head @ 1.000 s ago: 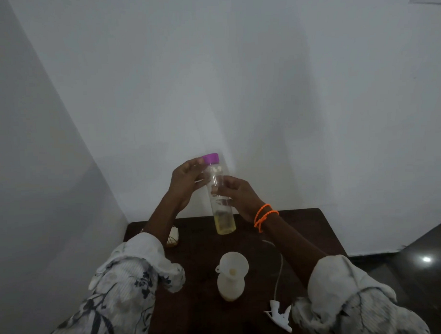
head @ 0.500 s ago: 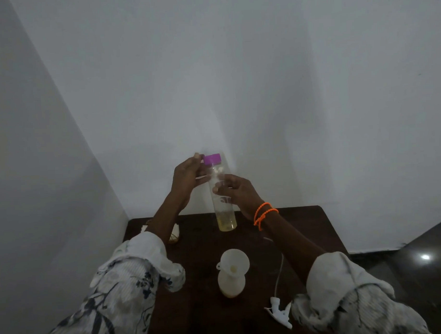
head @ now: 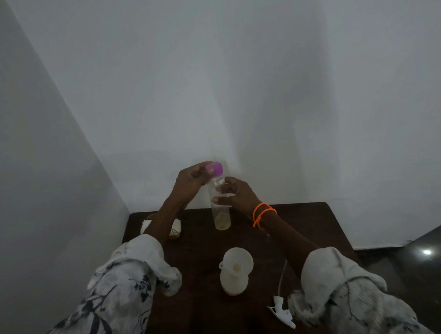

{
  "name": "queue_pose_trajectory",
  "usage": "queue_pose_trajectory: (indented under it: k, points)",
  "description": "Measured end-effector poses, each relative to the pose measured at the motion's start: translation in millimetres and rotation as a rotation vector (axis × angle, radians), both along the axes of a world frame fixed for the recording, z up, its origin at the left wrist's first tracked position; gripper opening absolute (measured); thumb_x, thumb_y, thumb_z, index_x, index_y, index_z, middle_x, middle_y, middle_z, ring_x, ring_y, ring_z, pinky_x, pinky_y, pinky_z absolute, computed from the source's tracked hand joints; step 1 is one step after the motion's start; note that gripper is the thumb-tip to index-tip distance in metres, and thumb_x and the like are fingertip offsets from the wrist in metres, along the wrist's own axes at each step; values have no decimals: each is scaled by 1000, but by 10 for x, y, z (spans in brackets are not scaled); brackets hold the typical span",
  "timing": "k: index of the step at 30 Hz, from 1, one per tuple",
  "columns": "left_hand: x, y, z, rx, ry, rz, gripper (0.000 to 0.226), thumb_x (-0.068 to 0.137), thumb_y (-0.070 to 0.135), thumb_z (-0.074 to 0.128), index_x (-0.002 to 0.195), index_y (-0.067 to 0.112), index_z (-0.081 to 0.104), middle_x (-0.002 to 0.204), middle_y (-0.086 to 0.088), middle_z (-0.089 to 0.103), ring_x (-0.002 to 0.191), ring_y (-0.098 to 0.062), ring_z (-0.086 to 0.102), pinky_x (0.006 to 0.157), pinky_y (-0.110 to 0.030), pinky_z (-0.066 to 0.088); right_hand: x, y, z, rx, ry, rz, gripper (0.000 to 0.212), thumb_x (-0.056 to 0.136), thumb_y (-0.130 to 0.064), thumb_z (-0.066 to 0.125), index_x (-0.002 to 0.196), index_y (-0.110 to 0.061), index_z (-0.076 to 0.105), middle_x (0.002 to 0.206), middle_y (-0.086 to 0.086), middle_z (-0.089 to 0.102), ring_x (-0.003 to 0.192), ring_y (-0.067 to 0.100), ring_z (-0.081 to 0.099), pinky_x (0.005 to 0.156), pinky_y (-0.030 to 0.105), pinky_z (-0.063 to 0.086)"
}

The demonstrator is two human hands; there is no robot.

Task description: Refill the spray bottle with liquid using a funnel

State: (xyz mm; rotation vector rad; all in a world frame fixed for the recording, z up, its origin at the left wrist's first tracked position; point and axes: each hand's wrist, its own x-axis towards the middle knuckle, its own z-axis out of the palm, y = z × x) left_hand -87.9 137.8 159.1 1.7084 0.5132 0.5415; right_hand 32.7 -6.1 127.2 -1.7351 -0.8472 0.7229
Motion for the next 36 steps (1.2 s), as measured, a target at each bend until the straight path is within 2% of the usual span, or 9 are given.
queue_pose_trajectory:
  k: [3, 9, 13, 17, 21, 24, 29, 33, 36]
  points:
    - [-6, 50, -191, 211, 90, -5, 43, 85, 27, 80, 127, 20, 70, 117, 6, 73, 107, -2, 67, 92, -21, 52, -16, 147, -193, -108, -156, -42, 56, 67, -19, 90, 117, -17, 65, 106, -5, 70, 97, 13, 65, 86, 31, 55]
    - [-15, 251, -743, 299, 376, -20, 59, 70, 31, 92, 122, 15, 70, 115, -1, 75, 97, -9, 68, 88, -22, 53, 2, 517, -747, -155, -197, -100, 60, 63, -7, 89, 119, -12, 66, 103, 5, 73, 89, 15, 65, 84, 30, 56]
    - [-9, 367, -1128, 282, 482, 24, 60, 75, 26, 88, 129, 9, 67, 124, -11, 71, 111, -23, 68, 101, -42, 52, 12, 745, -1073, -162, -224, -78, 57, 66, -11, 88, 119, -12, 66, 105, 6, 73, 89, 11, 61, 72, 0, 40]
    - [30, 460, -1388, 288, 459, 55, 48, 82, 17, 81, 126, 7, 68, 121, -15, 73, 112, -28, 69, 102, -41, 52, 66, 907, -1322, -170, -237, -67, 56, 68, -10, 86, 120, -11, 67, 107, 9, 74, 97, 19, 67, 76, 14, 42]
    - [71, 503, -1502, 302, 416, 85, 44, 83, 14, 80, 125, 8, 69, 118, -14, 74, 109, -25, 69, 95, -27, 47, 138, 1025, -1421, -171, -260, -68, 53, 69, -13, 84, 119, -11, 66, 106, 10, 74, 99, 24, 68, 82, 23, 47]
    - [116, 552, -1565, 287, 381, 117, 43, 83, 11, 79, 125, 9, 69, 119, -14, 73, 110, -25, 69, 94, -27, 47, 189, 1117, -1447, -161, -266, -55, 54, 72, -13, 83, 123, -10, 64, 109, 12, 73, 101, 28, 68, 87, 31, 53]
    - [140, 653, -1629, 296, 373, 140, 48, 82, 9, 80, 129, 6, 66, 122, -15, 72, 110, -28, 69, 99, -40, 54, 249, 1211, -1469, -126, -286, -28, 67, 69, -18, 86, 131, -12, 61, 117, 10, 72, 107, 26, 68, 95, 38, 54]
    - [155, 687, -1648, 256, 395, 139, 48, 85, 10, 78, 131, 7, 64, 124, -14, 71, 112, -26, 69, 100, -39, 53, 290, 1222, -1488, -122, -305, 4, 69, 68, -18, 86, 132, -12, 60, 117, 11, 72, 107, 27, 68, 95, 38, 54]
    - [162, 680, -1700, 229, 436, 145, 51, 85, 13, 80, 132, 10, 63, 125, -12, 71, 113, -23, 69, 99, -34, 53, 326, 1210, -1496, -149, -306, 39, 66, 70, -17, 86, 131, -13, 60, 111, 11, 72, 95, 25, 68, 86, 36, 57]
